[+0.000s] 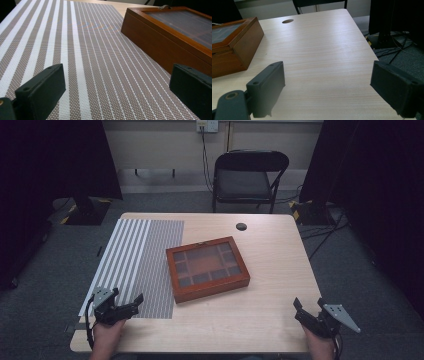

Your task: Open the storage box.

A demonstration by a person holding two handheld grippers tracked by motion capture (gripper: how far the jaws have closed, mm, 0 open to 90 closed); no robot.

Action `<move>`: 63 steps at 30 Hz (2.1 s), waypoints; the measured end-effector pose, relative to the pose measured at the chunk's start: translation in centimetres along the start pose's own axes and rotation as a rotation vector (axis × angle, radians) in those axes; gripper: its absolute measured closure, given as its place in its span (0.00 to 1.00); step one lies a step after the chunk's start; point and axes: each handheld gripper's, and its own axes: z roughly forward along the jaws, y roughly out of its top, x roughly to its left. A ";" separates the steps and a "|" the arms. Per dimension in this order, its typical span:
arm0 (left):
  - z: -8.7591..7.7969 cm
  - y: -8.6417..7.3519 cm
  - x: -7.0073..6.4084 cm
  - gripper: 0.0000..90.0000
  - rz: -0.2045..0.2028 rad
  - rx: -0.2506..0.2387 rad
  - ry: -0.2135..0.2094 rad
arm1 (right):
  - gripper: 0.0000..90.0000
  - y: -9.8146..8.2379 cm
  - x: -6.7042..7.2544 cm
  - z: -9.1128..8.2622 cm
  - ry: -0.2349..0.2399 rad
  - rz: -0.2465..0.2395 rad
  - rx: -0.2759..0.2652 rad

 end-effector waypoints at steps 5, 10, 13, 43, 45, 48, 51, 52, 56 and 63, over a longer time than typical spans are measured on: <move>0.4 0.5 -0.7 0.01 0.004 -0.004 -0.030 | 0.12 0.0 0.1 0.0 0.005 -0.007 -0.001; 0.8 1.2 -2.0 0.01 0.051 0.007 -0.058 | 0.12 0.0 0.0 0.1 0.009 -0.006 0.009; 1.2 1.9 -2.6 0.01 0.073 0.013 -0.084 | 0.12 0.0 0.1 0.1 0.005 -0.011 0.003; 13.7 13.0 -9.0 0.17 0.210 0.122 -0.187 | 0.14 0.1 -0.7 0.3 0.089 0.046 0.035; 14.4 13.4 -9.3 0.17 0.222 0.130 -0.192 | 0.14 0.2 -0.8 0.3 0.094 0.052 0.035; 15.6 14.1 -9.6 0.18 0.235 0.143 -0.196 | 0.14 0.2 -0.9 0.3 0.097 0.060 0.033; 16.7 14.7 -9.9 0.19 0.241 0.160 -0.199 | 0.14 0.2 -0.9 0.3 0.107 0.067 0.037; 17.1 14.8 -9.9 0.19 0.244 0.169 -0.202 | 0.14 0.2 -0.9 0.3 0.106 0.069 0.036; 18.6 15.3 -10.1 0.20 0.253 0.205 -0.209 | 0.14 0.2 -1.0 0.3 0.113 0.073 0.038; 20.6 15.8 -10.6 0.27 0.244 0.258 -0.192 | 0.14 0.2 -1.1 0.3 0.118 0.081 0.038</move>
